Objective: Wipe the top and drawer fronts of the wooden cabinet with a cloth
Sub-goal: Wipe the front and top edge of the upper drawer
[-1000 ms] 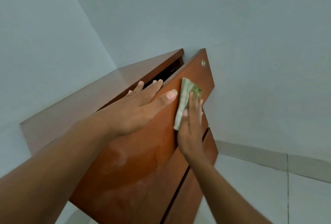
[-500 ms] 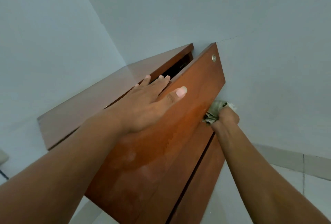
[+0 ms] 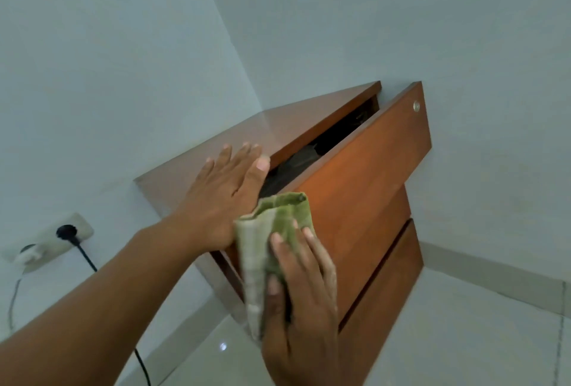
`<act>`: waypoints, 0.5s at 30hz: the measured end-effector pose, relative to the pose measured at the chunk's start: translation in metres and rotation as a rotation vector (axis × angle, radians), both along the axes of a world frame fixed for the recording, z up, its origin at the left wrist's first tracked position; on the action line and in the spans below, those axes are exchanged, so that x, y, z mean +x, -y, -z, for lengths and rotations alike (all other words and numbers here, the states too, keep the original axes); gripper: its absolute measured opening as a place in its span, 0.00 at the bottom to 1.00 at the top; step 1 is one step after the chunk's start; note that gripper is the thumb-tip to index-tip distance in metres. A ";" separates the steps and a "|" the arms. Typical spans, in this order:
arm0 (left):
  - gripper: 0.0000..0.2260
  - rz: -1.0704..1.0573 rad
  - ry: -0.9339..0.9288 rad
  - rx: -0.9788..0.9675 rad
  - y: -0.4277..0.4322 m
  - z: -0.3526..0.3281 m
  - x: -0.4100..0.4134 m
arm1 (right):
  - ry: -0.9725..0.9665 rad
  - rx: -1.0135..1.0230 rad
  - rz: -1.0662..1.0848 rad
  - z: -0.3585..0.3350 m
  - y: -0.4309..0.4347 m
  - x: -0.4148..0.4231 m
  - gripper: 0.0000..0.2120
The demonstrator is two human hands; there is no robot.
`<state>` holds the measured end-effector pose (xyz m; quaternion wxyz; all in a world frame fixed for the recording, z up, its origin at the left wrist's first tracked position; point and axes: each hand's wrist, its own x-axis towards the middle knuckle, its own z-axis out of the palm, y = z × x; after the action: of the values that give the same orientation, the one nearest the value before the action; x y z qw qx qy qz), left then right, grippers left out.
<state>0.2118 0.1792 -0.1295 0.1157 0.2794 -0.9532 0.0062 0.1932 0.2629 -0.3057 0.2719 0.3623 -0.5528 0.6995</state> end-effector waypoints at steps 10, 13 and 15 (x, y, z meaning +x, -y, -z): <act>0.34 -0.071 0.045 -0.078 -0.004 0.006 0.001 | 0.357 0.064 -0.026 0.013 0.018 -0.098 0.19; 0.35 -0.085 0.058 -0.093 -0.004 0.007 0.000 | 0.407 0.005 0.049 -0.014 0.010 -0.135 0.15; 0.34 -0.098 0.057 -0.106 -0.004 0.007 0.000 | 0.226 0.023 0.072 -0.048 0.001 -0.145 0.15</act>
<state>0.2118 0.1830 -0.1364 0.1029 0.3187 -0.9396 0.0702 0.0479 0.2614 -0.2575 0.2289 0.2642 -0.6007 0.7190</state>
